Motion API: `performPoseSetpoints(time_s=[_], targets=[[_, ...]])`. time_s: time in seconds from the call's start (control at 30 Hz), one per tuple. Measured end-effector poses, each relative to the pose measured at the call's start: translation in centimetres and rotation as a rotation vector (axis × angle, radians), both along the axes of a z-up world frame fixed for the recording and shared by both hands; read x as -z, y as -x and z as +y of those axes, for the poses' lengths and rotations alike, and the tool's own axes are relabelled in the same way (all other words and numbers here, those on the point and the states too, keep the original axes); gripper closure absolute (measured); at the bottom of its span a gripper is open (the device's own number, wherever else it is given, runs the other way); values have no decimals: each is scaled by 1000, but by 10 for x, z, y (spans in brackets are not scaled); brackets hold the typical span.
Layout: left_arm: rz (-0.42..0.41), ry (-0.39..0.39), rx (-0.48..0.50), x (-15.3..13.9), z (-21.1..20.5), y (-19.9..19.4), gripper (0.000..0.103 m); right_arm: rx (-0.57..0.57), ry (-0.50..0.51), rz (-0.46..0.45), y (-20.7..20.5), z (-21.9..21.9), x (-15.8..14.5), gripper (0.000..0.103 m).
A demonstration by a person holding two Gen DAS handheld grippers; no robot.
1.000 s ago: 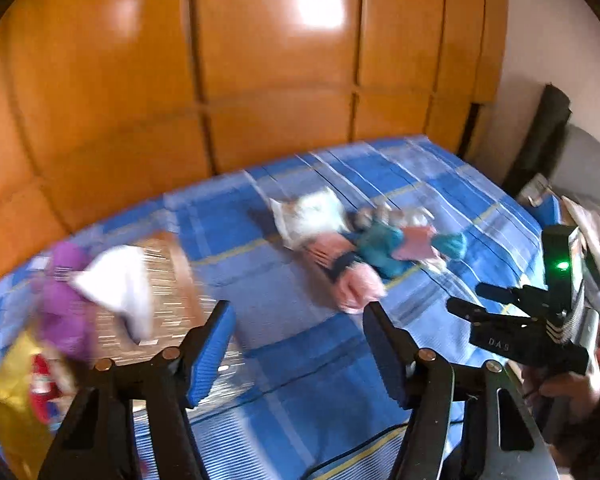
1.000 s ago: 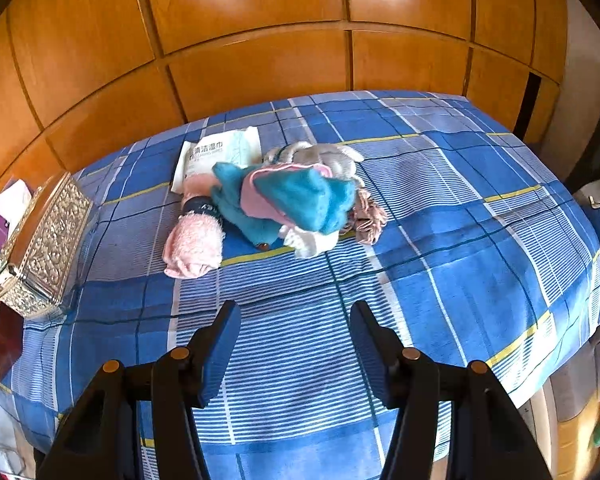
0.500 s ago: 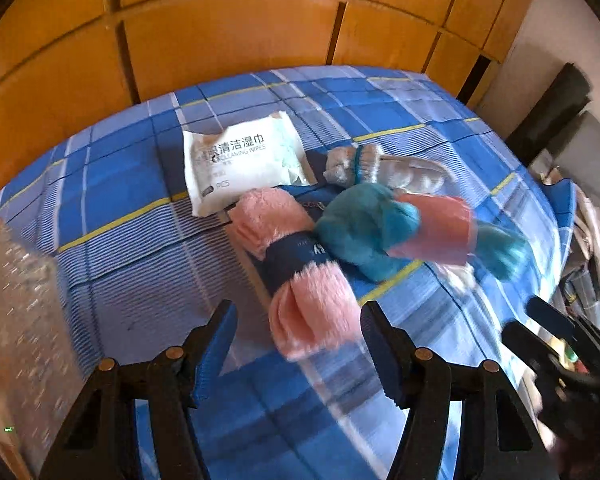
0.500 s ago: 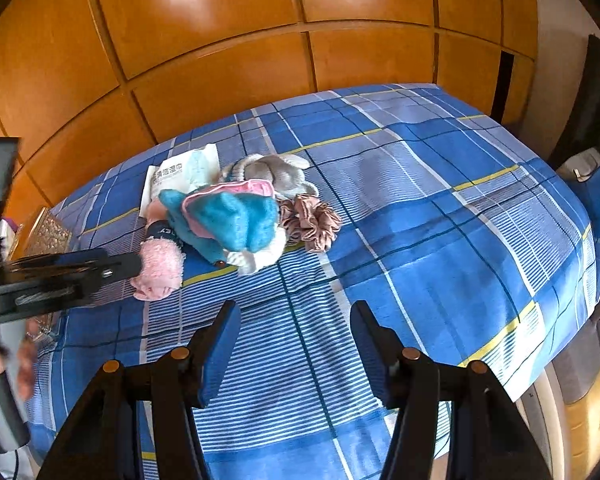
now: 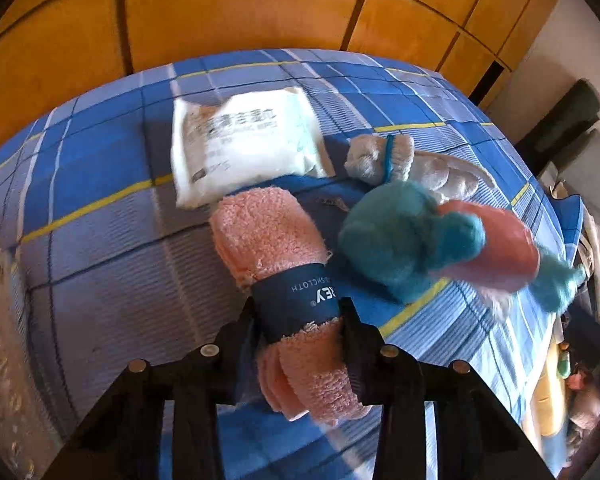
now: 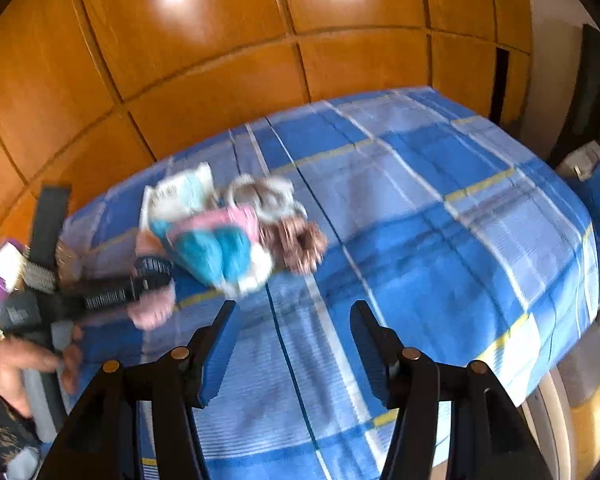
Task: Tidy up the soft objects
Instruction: 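Grasp the pink towel roll with navy band using the left tool, then grasp the teal plush doll with the right tool while the left tool lifts the pink towel roll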
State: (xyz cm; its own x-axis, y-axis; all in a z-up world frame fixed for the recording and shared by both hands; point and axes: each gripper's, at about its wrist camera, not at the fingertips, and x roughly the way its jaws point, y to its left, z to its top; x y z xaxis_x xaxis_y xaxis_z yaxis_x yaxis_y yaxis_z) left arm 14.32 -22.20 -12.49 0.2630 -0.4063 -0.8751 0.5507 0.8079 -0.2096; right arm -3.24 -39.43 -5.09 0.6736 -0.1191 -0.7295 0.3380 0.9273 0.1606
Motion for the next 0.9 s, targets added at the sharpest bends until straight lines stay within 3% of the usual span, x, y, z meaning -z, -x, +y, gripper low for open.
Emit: performPoseSetpoints(time_s=[0.13, 0.33, 0.43, 0.63, 0.67, 0.7, 0.73, 0.83, 0.9], targets=[[3, -2, -15, 0, 18, 8, 64, -161, 66, 9, -25, 5, -29, 45], [18, 22, -33, 4, 27, 10, 62, -480, 205, 180, -93, 35, -47, 43], [10, 23, -38, 4, 30, 12, 62, -621, 236, 324, -125, 50, -34, 40], [-4, 24, -43, 4, 29, 15, 62, -696, 362, 547, -166, 71, 14, 39], [-5, 25, -43, 4, 30, 15, 62, -697, 374, 571, -169, 73, 22, 41], [-4, 27, -43, 4, 30, 15, 63, -679, 407, 592, -172, 75, 32, 50], [4, 31, -47, 3, 31, 14, 65, -671, 407, 593, -173, 75, 35, 74], [55, 44, -69, -4, 34, 8, 69, -670, 336, 499, -169, 81, 27, 76], [23, 48, -76, -19, 36, 5, 69, -659, 312, 446, -165, 85, 22, 77]])
